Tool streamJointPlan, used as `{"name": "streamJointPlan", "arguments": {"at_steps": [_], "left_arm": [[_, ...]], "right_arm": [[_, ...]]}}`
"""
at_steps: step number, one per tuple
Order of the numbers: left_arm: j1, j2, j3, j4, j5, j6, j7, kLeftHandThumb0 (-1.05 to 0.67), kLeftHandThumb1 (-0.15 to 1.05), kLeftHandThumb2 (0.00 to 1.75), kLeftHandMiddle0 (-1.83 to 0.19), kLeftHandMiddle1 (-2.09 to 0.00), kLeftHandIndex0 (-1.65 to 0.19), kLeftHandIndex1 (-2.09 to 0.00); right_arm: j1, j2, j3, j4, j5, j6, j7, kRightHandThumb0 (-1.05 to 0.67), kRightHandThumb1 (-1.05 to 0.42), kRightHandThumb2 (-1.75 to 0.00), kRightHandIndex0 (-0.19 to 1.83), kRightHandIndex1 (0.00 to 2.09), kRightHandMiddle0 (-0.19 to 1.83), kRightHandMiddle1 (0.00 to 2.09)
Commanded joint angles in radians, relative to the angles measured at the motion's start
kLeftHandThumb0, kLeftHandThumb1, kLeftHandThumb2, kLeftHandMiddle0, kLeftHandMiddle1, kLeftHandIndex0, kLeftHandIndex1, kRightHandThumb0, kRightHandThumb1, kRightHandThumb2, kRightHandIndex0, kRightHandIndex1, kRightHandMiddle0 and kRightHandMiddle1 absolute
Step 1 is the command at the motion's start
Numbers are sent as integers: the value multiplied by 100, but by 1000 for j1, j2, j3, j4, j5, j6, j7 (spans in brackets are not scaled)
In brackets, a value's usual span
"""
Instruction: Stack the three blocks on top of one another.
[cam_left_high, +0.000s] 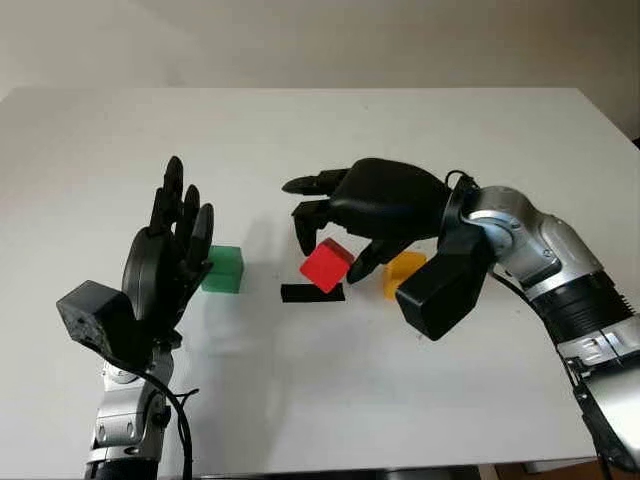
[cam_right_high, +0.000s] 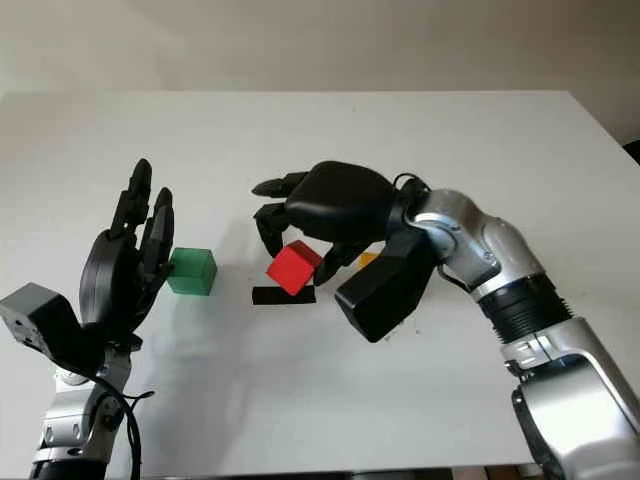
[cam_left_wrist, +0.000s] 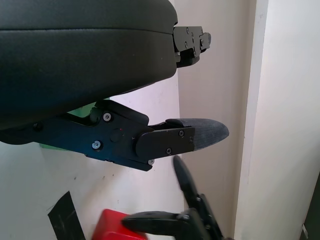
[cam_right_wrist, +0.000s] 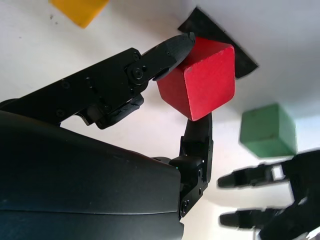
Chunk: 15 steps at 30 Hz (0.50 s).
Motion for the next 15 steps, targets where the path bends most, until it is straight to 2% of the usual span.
{"name": "streamJointPlan", "arguments": {"at_steps": [1, 12, 15], "left_arm": [[4, -7, -3, -18, 2, -9, 2, -60, 105, 51, 7, -6, 9, -5], [0, -6, -4, -8, 3, -13, 5, -61, 105, 50, 6, -5, 9, -5], [-2, -6, -4, -4, 4, -18, 2, -60, 105, 50, 6, -5, 9, -5]], "right_arm": [[-21, 12, 15, 16, -9, -9, -10, -36, -97, -6, 26, 6, 45, 136], [-18, 36, 48, 25, -17, 0, 19, -37, -96, -5, 25, 5, 45, 134], [-20, 41, 55, 36, -41, -16, -15, -38, -95, -5, 26, 6, 47, 134]]}}
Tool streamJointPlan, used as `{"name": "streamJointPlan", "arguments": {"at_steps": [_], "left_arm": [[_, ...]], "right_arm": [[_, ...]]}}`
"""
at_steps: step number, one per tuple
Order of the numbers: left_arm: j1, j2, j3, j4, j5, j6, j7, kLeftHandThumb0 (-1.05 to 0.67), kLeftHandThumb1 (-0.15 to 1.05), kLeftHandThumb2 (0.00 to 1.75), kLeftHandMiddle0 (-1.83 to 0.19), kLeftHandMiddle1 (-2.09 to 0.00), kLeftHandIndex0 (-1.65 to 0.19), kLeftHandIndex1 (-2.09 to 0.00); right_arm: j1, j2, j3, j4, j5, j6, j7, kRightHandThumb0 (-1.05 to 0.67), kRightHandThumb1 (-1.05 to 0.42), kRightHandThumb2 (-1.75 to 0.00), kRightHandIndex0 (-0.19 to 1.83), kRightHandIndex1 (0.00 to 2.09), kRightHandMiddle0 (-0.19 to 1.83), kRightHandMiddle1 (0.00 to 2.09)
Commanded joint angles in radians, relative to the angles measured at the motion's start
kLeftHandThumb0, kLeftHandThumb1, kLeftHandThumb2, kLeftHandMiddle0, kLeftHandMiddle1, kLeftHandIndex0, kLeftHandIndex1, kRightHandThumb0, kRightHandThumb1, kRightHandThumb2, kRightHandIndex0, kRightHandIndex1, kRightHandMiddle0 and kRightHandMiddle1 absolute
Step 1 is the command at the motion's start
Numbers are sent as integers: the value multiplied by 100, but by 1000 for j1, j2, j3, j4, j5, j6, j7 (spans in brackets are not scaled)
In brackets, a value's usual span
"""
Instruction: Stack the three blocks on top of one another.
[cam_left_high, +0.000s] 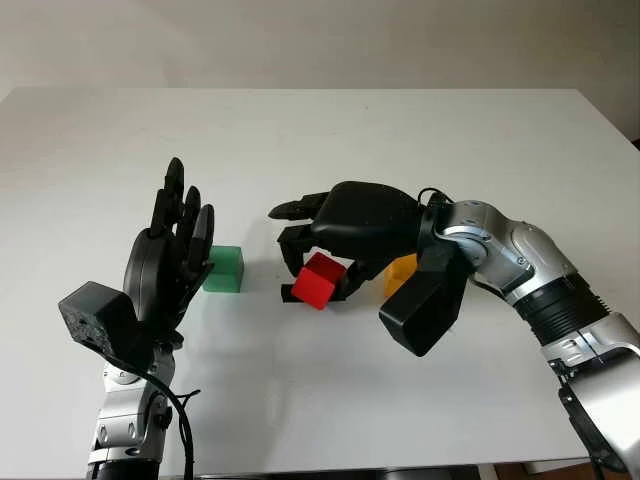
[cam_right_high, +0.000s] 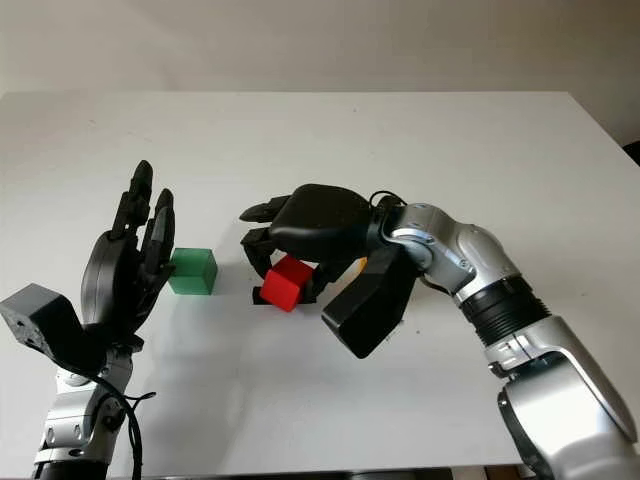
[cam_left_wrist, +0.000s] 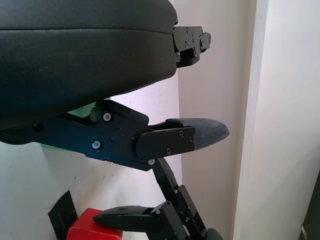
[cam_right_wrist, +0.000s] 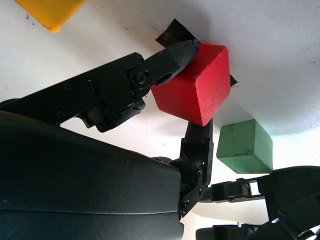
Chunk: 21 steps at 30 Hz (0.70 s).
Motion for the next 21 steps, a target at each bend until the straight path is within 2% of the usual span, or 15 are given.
{"name": "streamJointPlan", "arguments": {"at_steps": [1, 11, 17, 18, 19, 21], "left_arm": [[-3, -3, -1, -4, 2, -13, -2, -60, 105, 50, 6, -5, 9, -5], [-3, -7, -1, -5, 1, -16, 1, -60, 105, 49, 6, -5, 8, -6], [-3, -9, -1, -3, 7, -15, 5, -60, 105, 50, 6, -5, 8, -6], [-3, -10, -1, -4, 5, -13, 5, -60, 105, 50, 6, -5, 8, -5], [-3, -11, -1, -4, 3, -11, 6, -60, 105, 49, 6, -5, 8, -6], [-4, -13, 1, -3, 0, -9, 6, -60, 105, 49, 6, -5, 8, -6]], "right_arm": [[-10, 7, 11, 15, -14, -9, -25, -37, -95, -5, 26, 6, 48, 134], [-29, 18, 34, 66, -46, -13, -77, -42, -96, -6, 24, 5, 38, 138], [-35, 10, 35, 77, -42, -12, -65, -39, -100, -6, 15, 2, 20, 131], [-42, 3, 36, 71, -44, -12, -51, -43, -97, -5, 13, 2, 14, 120], [-47, -1, 37, 67, -44, -10, -39, -53, -93, -5, 7, 2, 8, 94], [-51, -8, 29, 51, -25, -1, 1, -59, -90, -5, 2, 4, 11, 64]]}}
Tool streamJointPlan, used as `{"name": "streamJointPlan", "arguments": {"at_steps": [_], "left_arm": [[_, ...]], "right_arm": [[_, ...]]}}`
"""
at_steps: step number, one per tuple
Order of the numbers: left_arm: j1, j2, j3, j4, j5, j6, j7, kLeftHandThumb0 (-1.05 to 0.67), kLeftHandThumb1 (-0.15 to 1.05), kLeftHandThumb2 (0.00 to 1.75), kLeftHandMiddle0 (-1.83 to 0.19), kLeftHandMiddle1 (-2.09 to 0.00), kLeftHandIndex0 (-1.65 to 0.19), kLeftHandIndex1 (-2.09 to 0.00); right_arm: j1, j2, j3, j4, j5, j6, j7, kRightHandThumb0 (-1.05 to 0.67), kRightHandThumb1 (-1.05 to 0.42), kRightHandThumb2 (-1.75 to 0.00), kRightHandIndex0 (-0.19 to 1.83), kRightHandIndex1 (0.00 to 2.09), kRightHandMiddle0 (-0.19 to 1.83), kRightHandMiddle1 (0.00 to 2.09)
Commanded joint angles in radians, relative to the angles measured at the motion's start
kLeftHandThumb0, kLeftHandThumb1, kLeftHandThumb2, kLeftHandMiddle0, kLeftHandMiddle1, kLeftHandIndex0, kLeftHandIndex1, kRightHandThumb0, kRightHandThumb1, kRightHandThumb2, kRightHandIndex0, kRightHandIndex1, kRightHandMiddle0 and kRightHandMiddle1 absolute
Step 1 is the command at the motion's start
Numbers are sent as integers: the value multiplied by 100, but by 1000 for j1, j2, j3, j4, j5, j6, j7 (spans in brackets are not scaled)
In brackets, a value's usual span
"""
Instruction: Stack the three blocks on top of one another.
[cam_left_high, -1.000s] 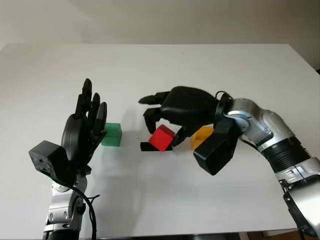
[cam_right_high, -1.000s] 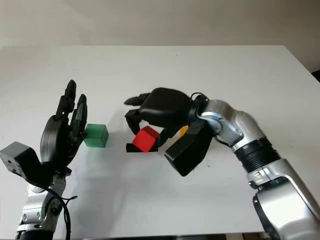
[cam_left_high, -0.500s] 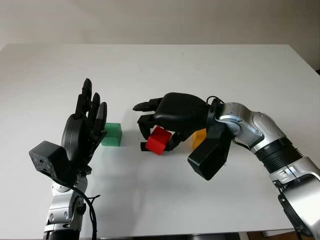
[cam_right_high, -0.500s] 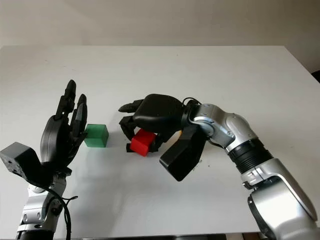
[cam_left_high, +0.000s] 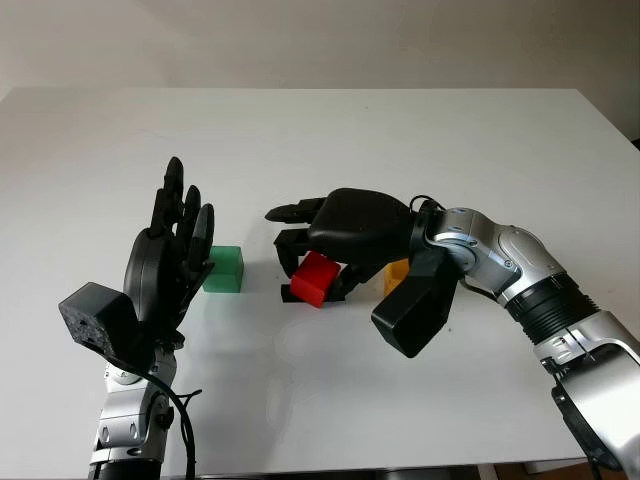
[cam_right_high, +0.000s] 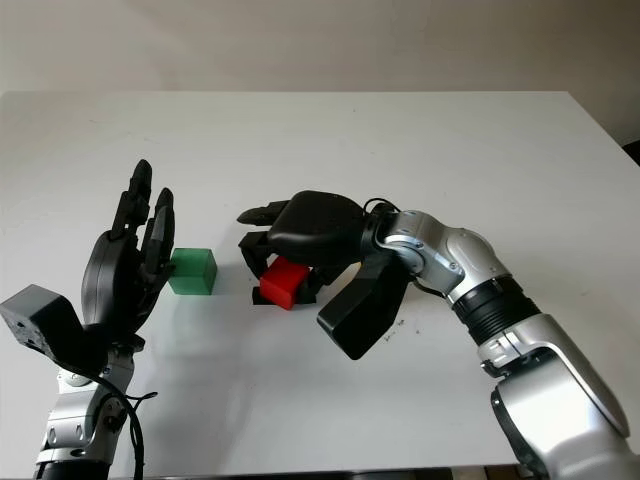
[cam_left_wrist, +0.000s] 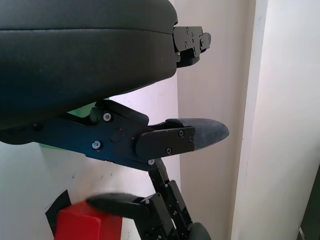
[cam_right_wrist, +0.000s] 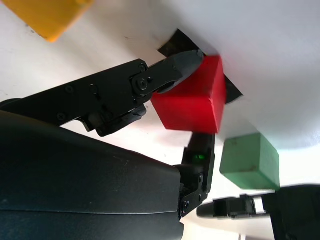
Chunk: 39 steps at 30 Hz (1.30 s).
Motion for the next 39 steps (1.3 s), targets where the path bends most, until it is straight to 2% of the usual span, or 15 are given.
{"name": "streamJointPlan", "arguments": {"at_steps": [1, 6, 8, 15, 17, 21, 24, 32, 39], "left_arm": [[-4, -2, 1, -3, 0, -7, 0, -60, 105, 49, 6, -5, 8, -6], [-3, -1, 1, 1, 1, -13, -5, -59, 105, 50, 6, -5, 8, -5], [-2, 1, 0, -1, 7, -14, -3, -60, 105, 50, 6, -5, 8, -5], [0, 2, 3, -6, 4, -7, -2, -60, 105, 49, 6, -6, 8, -6], [0, 4, 3, -6, 4, -9, -4, -60, 105, 50, 6, -5, 8, -6], [-2, 8, 7, -4, -4, -8, -13, -60, 105, 49, 6, -5, 8, -5], [-3, 10, 8, -11, -3, 5, -12, -60, 105, 49, 7, -5, 9, -5], [-5, 21, 12, -14, -1, 6, -26, -60, 105, 50, 7, -5, 9, -5], [-6, 26, 14, -13, -8, 10, -31, -59, 105, 51, 7, -5, 9, -5]], "right_arm": [[-23, -18, -9, -28, 22, 12, 36, -62, -90, -5, -2, 4, 11, 49], [-22, -46, -49, -98, 98, 41, 125, -74, -93, -6, -12, 2, -2, 25], [-1, -66, -94, -170, 170, 108, 192, -76, -93, -6, -16, 1, -7, 20], [76, -135, -236, -395, 332, 332, 332, -76, -93, -5, -19, 0, -6, 17], [123, -169, -304, -473, 363, 402, 338, -76, -92, -5, -18, 1, -2, 18], [194, -210, -377, -572, 394, 514, 358, -74, -92, -5, -19, 1, 0, 16], [271, -235, -442, -628, 419, 576, 344, -73, -91, -5, -17, 2, 4, 16], [445, -266, -526, -740, 372, 661, 270, -75, -91, -5, -17, 4, 5, 12], [606, -197, -546, -831, 327, 781, 175, -72, -86, -4, -17, 4, 9, 10]]}}
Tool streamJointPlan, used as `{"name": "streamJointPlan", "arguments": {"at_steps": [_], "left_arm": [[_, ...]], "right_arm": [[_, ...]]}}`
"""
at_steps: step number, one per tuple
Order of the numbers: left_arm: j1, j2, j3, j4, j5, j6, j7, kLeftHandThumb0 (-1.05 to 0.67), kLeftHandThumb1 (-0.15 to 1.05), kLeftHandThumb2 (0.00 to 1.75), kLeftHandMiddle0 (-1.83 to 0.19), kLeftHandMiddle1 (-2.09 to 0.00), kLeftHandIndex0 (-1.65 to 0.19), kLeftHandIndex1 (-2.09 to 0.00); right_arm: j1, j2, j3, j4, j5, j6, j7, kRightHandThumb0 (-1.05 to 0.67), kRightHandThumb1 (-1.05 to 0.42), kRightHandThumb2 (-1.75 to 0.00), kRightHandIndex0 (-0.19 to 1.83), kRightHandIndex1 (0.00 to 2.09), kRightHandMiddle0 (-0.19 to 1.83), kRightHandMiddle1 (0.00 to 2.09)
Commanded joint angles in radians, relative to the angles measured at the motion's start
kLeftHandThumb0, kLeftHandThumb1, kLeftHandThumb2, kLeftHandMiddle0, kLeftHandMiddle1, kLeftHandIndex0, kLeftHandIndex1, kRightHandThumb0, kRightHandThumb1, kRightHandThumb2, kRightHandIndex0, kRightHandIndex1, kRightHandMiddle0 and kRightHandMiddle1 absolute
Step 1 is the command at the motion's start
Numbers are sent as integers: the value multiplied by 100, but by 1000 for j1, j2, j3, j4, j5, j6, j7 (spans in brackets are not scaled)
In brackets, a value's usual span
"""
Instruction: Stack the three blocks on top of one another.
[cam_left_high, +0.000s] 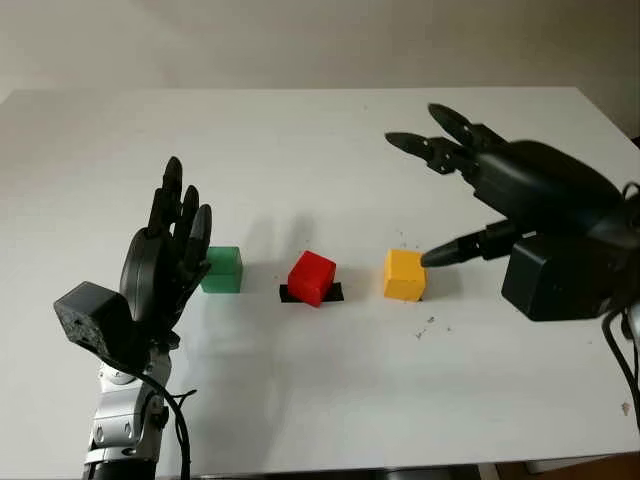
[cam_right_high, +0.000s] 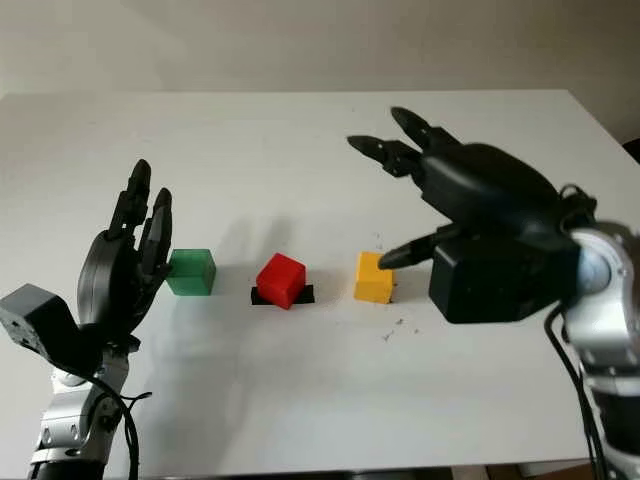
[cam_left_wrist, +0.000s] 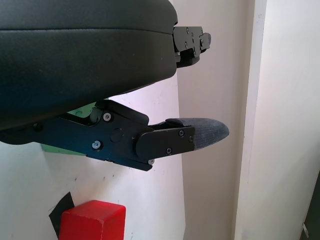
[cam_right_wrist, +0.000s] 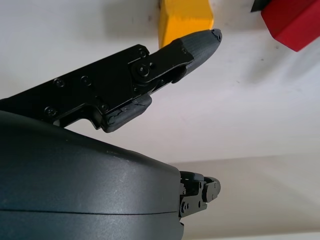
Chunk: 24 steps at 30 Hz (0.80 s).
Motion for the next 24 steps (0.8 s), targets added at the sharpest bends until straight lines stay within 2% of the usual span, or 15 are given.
{"name": "streamJointPlan", "arguments": {"at_steps": [1, 7, 24], "left_arm": [[-6, 8, 1, -12, -3, 1, -7, -60, 105, 50, 7, -5, 9, -5], [-10, 9, 2, -13, -2, 4, -6, -60, 105, 50, 7, -6, 9, -6], [-19, 12, 0, -6, -3, 7, -10, -60, 105, 50, 7, -5, 9, -5]], "right_arm": [[38, 26, 1, -32, -12, 28, -26, -72, -87, -5, -17, 4, 9, 9], [113, 83, 53, -43, -108, 68, -109, -71, -87, -6, -14, 6, 15, 8], [164, 96, 154, 73, -256, -12, -258, -71, -89, -6, -4, 7, 34, 11]]}}
